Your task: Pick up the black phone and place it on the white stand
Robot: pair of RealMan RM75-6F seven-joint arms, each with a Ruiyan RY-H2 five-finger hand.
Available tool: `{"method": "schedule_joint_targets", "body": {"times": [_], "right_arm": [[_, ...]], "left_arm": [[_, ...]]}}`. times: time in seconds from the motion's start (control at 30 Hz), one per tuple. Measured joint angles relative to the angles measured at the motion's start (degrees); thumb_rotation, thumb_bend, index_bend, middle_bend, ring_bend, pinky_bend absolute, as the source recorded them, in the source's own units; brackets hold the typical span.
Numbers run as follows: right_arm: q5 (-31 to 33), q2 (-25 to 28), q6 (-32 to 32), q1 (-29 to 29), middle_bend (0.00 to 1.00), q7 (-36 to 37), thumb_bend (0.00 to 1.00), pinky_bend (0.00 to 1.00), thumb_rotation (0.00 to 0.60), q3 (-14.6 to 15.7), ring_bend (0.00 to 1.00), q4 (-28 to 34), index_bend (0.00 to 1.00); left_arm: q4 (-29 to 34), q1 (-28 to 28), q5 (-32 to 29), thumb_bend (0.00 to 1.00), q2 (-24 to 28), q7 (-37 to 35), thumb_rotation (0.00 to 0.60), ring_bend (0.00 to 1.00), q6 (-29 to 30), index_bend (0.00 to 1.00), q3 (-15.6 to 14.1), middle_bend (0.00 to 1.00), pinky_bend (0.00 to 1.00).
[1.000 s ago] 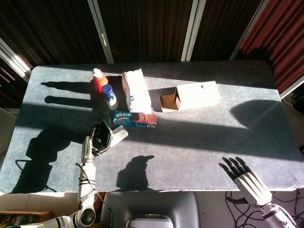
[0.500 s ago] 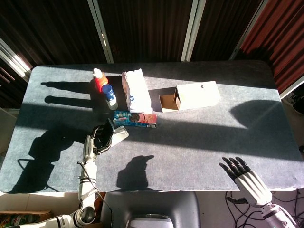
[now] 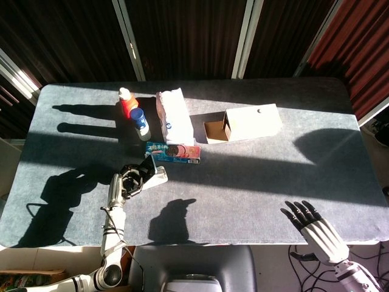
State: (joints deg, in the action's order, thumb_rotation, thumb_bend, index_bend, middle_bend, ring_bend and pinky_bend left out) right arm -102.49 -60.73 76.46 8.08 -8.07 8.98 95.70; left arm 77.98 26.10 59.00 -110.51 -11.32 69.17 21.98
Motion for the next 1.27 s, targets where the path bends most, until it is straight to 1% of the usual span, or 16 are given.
{"method": "schedule_joint_targets", "body": {"times": [0.03,0.1,0.13,0.27,0.37,0.5,0.53,0.6,0.67,0.77,0.83,0.87,0.93,1.0,1.13,1.27], "right_arm": [[0.0,0.0,0.0,0.0,0.0,0.0,0.23,0.0,0.6,0.0,0.0,0.0,0.0],[0.0,0.0,-0.1,0.0,0.0,0.0,0.23,0.0,0.6,0.0,0.0,-0.1,0.0],[0.0,0.0,-0.2,0.1,0.0,0.0,0.23,0.0,0.6,0.0,0.0,-0.1,0.0],[0.0,0.0,0.1,0.0,0.0,0.1,0.23,0.0,0.6,0.0,0.0,-0.1,0.0],[-0.1,0.1,0.3,-0.1,0.0,0.2,0.23,0.0,0.6,0.0,0.0,-0.1,0.0],[-0.1,0.0,0.3,-0.2,0.0,-0.1,0.23,0.0,0.6,0.0,0.0,-0.1,0.0],[-0.1,-0.1,0.3,-0.2,0.0,-0.2,0.23,0.0,0.6,0.0,0.0,-0.1,0.0],[0.0,-0.3,0.0,-0.2,0.0,-0.7,0.23,0.0,0.6,0.0,0.0,0.0,0.0],[0.2,-0.5,-0.2,-0.2,0.0,-1.3,0.23,0.0,0.6,0.0,0.0,0.1,0.0],[0.5,-0.7,-0.4,-0.2,0.0,-2.0,0.23,0.0,0.6,-0.2,0.0,0.2,0.0],[1.0,-0.9,-0.4,-0.3,0.0,-2.3,0.23,0.0,0.6,-0.4,0.0,0.3,0.0],[1.1,-0.9,-0.3,-0.4,0.0,-2.4,0.23,0.0,0.6,-0.5,0.0,0.3,0.0],[1.5,-1.1,-0.3,-0.5,0.0,-2.8,0.23,0.0,0.6,-0.7,0.0,0.4,0.0],[1.5,-1.2,-0.4,-0.5,0.0,-3.2,0.23,0.0,0.6,-0.7,0.0,0.5,0.0],[1.0,-1.4,-0.7,-0.5,0.0,-3.8,0.23,0.0,0.6,-0.3,0.0,0.4,0.0],[1.6,-1.5,-1.2,-0.2,0.0,-3.8,0.23,0.0,0.6,-0.7,0.0,0.4,0.0]], "left_arm": [[0.1,-0.1,0.6,0.4,0.2,-0.2,0.6,0.38,0.2,0.33,-0.1,0.61,0.14],[0.4,-0.3,1.9,0.4,0.6,-0.5,0.6,0.33,0.8,0.3,-0.4,0.53,0.14],[0.7,-0.5,3.0,0.4,1.1,-0.7,0.6,0.31,1.3,0.29,-0.6,0.5,0.14],[2.5,-1.5,7.1,0.39,4.6,-1.0,0.6,0.29,3.4,0.26,-1.5,0.47,0.12],[4.4,-2.7,9.9,0.39,9.1,-1.4,0.6,0.24,4.8,0.21,-2.3,0.42,0.12],[7.4,-4.8,13.3,0.38,16.9,-2.9,0.6,0.11,5.6,0.1,-4.1,0.24,0.09],[8.2,-5.6,14.5,0.38,19.8,-3.6,0.6,0.07,5.6,0.07,-5.0,0.19,0.08],[9.2,-6.6,16.6,0.38,24.5,-4.8,0.6,0.04,5.3,0.05,-6.8,0.16,0.06],[10.0,-7.9,19.3,0.38,30.3,-6.1,0.6,0.03,4.5,0.03,-9.6,0.13,0.05],[10.4,-9.9,23.5,0.38,38.5,-7.4,0.6,0.0,3.1,0.0,-15.1,0.01,0.0],[9.7,-12.0,26.2,0.38,42.6,-7.2,0.6,0.0,3.4,0.0,-18.8,0.0,0.0],[9.2,-12.8,26.9,0.38,43.6,-6.7,0.6,0.0,3.9,0.0,-19.9,0.0,0.0],[8.0,-14.1,27.5,0.37,44.0,-4.4,0.6,0.0,5.1,0.0,-21.0,0.0,0.0],[7.5,-14.9,28.0,0.37,43.5,-1.4,0.6,0.0,6.2,0.0,-21.2,0.0,0.0],[5.8,-16.3,29.7,0.37,41.3,5.0,0.6,0.0,10.5,0.0,-21.3,0.0,0.0],[4.8,-17.1,30.1,0.37,40.0,7.3,0.6,0.0,12.0,0.0,-21.3,0.0,0.0]]}}
